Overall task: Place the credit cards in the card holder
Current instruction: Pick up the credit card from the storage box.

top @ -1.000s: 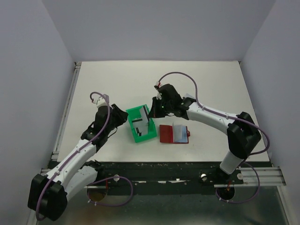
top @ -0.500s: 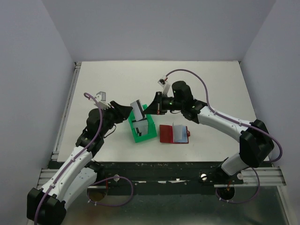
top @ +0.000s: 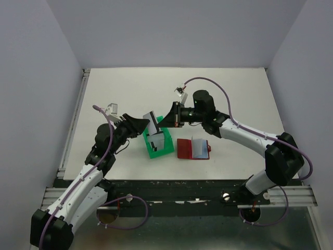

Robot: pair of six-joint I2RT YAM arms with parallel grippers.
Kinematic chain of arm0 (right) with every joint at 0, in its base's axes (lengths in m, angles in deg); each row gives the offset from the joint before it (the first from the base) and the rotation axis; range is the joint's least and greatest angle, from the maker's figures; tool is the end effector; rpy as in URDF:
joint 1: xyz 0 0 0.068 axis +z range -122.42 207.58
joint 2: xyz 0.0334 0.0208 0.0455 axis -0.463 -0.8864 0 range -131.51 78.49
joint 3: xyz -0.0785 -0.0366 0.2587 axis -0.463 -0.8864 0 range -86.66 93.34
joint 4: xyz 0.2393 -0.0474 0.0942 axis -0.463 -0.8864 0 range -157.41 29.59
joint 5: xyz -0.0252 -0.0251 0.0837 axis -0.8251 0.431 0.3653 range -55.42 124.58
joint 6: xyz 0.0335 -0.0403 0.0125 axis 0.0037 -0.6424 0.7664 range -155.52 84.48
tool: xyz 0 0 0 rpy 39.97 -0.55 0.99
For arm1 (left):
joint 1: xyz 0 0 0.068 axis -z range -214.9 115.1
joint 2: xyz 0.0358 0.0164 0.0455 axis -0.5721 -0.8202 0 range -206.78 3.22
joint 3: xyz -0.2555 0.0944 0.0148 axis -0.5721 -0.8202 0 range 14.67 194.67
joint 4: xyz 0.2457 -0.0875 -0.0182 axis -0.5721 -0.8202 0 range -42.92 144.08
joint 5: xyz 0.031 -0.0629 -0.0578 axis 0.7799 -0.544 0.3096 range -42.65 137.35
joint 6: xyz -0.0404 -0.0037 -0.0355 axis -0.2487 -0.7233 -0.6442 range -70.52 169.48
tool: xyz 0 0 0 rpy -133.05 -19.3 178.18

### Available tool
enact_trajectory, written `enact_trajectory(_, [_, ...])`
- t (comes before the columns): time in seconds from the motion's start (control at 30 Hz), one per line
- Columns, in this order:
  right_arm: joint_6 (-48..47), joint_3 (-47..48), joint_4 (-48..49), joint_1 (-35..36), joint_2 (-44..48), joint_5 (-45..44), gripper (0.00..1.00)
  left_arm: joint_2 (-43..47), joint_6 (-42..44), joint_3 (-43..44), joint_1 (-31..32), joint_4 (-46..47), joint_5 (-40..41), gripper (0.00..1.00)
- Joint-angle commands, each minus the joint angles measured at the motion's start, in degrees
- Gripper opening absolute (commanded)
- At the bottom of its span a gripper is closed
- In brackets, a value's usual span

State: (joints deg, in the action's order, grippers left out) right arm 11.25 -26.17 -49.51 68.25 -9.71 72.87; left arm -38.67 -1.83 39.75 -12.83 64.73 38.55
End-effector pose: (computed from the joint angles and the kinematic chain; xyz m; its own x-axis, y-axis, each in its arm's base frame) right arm 0.2543 0.2475 0.2871 -0.8507 0.0230 -0.5252 -0.4987 0.2805 0.8201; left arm 0.1684 -0.0740 0.2646 -0.4619 -0.6451 -0.6087 0.2426 0.5682 -0.7863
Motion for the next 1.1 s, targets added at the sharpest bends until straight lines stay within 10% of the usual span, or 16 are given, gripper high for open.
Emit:
enact_trajectory(0.0, [1.22,-1.07,3.25,0.03,-0.30,3.11,0.00,1.11,-3.62,-2.31,-0.27,7.61,-5.70,0.49])
enact_trajectory(0.23, [1.75,-1.51,4.13,0.03,-0.22,3.29,0.00,1.20,-6.34,-3.46,-0.27,12.36,-9.21,0.41])
enact_trajectory(0.53, [-2.63,-1.08,-1.04,0.03,2.42,1.01,0.10,2.69,-7.67,-3.37,-0.36,12.73,-11.24,0.00])
enact_trajectory(0.7, [-7.99,-1.16,-7.55,0.03,7.16,-2.42,0.42,2.78,-8.63,-2.67,-0.27,10.17,-12.29,0.00])
enact_trajectory(1.07, [-12.75,-2.66,-15.20,-0.06,13.93,-6.38,0.48,-3.01,-19.35,-7.50,-0.27,27.38,-17.74,0.00])
